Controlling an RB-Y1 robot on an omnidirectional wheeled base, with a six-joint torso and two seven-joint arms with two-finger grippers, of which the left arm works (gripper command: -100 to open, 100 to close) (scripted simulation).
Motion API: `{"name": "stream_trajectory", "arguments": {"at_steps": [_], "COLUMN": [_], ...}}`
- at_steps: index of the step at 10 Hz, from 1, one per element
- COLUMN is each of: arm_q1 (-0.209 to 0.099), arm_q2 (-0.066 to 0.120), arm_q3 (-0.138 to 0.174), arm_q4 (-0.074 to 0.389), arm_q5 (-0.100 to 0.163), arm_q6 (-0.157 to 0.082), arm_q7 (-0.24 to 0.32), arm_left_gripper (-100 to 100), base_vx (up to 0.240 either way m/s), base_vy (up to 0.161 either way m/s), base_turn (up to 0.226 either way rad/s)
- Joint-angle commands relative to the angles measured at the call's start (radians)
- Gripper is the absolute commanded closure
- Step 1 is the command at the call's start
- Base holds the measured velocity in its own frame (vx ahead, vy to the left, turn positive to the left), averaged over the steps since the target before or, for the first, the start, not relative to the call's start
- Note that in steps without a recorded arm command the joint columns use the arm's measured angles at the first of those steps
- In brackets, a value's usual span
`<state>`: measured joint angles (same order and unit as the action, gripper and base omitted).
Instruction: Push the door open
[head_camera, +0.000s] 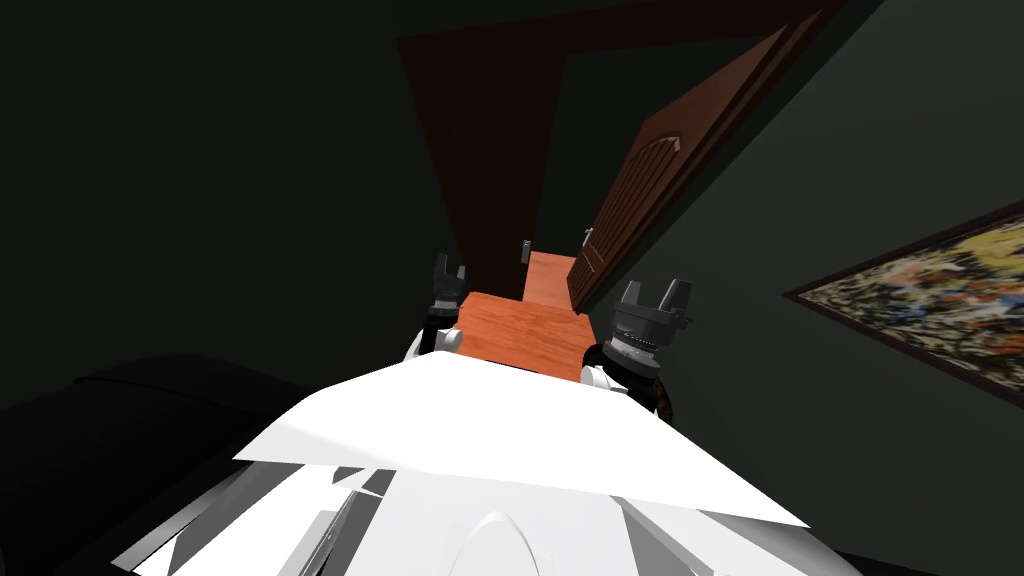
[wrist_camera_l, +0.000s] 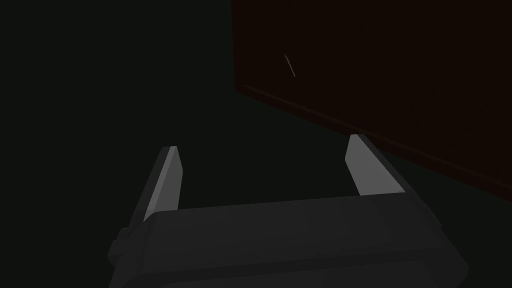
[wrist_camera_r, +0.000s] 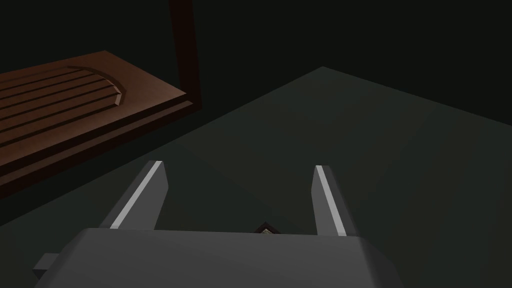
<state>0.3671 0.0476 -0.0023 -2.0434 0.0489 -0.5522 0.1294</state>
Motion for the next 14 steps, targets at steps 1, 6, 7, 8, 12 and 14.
{"name": "stream_trajectory", "arguments": {"at_steps": [1, 6, 7, 8, 12, 14], "arm_q1": [-0.027, -0.104, -0.12, -0.137, -0.205, -0.24], "arm_q2": [0.006, 0.035, 0.041, 0.046, 0.069, 0.08], "arm_q3": [-0.003, -0.003, -0.003, -0.003, -0.004, -0.004], "arm_q4": [0.05, 0.186, 0.215, 0.244, 0.364, 0.426], "arm_q5": [0.001, 0.012, 0.014, 0.016, 0.025, 0.03], "arm_q6": [-0.005, 0.001, 0.003, 0.004, 0.009, 0.012], "arm_q7": [-0.002, 0.0, 0.001, 0.001, 0.004, 0.005], "arm_left_gripper": [-100, -100, -100, -100, -100, -100], "base_vx": [0.104, 0.094, 0.115, 0.105, 0.093, 0.108], "base_vy": [-0.037, -0.042, -0.045, -0.032, -0.041, -0.041], "base_turn": [-0.016, -0.017, -0.02, -0.017, -0.019, -0.018]}}
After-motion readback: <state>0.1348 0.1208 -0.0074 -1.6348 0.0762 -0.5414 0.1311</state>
